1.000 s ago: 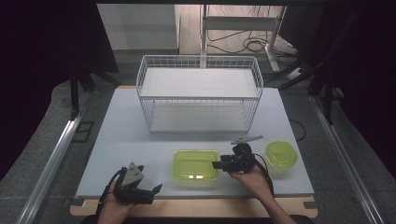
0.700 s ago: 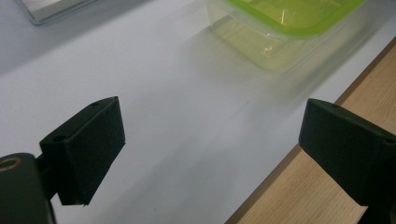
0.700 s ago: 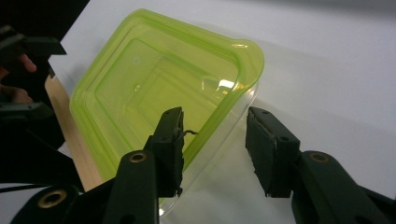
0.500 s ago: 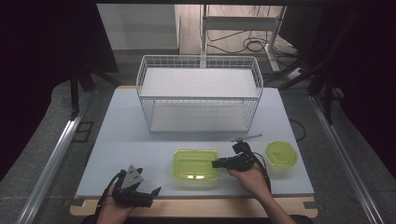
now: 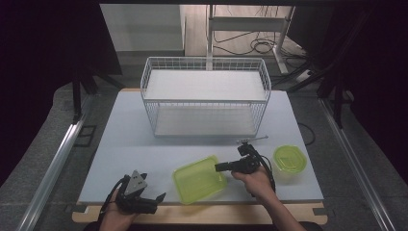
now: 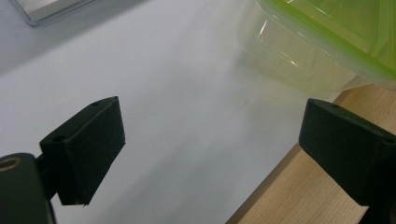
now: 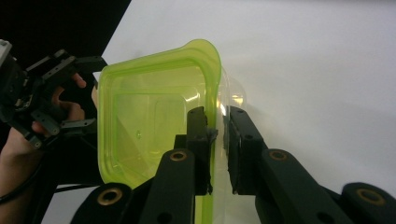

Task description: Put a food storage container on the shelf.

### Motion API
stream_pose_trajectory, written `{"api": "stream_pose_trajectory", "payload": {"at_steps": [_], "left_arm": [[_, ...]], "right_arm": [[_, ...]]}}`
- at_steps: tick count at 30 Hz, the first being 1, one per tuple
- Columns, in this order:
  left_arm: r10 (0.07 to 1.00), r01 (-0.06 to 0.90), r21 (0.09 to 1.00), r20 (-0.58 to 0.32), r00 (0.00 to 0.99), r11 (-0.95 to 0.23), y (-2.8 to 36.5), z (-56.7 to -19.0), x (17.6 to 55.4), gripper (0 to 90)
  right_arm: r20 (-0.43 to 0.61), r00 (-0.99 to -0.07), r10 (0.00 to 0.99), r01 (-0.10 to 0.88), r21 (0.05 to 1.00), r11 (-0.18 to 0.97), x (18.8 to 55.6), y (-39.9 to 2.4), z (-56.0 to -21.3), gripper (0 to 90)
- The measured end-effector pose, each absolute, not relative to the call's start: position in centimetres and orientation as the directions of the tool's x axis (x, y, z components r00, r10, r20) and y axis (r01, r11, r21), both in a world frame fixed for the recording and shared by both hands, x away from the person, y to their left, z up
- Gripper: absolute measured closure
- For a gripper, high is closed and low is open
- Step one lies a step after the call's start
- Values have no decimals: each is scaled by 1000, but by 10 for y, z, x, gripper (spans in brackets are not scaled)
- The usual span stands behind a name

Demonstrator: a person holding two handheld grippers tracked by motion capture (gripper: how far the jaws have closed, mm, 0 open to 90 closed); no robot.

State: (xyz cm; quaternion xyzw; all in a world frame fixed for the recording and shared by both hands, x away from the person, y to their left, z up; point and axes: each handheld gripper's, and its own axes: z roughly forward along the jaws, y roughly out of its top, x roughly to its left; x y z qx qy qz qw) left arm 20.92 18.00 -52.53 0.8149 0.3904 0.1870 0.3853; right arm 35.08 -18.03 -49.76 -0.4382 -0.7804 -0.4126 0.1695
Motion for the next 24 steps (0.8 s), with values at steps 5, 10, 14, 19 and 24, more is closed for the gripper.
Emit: {"api": "stream_pose_trajectory", "payload": {"at_steps": [5, 10, 14, 19, 24], "left_arm": [[780, 490, 776, 4, 626, -397, 180, -525, 209, 69], [780, 489, 779, 0, 626, -392, 181, -525, 209, 68], [781, 488, 782, -2, 625, -388, 181, -525, 209, 68], [780, 489, 780, -3, 626, -390, 181, -526, 209, 68], [780, 491, 779, -3, 626, -391, 181, -526, 210, 68]], "right_arm": [[634, -562, 532, 820, 512, 257, 350, -182, -493, 806], [632, -577, 517, 808, 534, 249, 350, -183, -484, 805], [622, -592, 513, 795, 555, 245, 352, -183, -475, 804], [612, -611, 502, 776, 587, 229, 357, -185, -458, 804], [603, -624, 498, 762, 611, 214, 362, -187, -441, 804]]}}
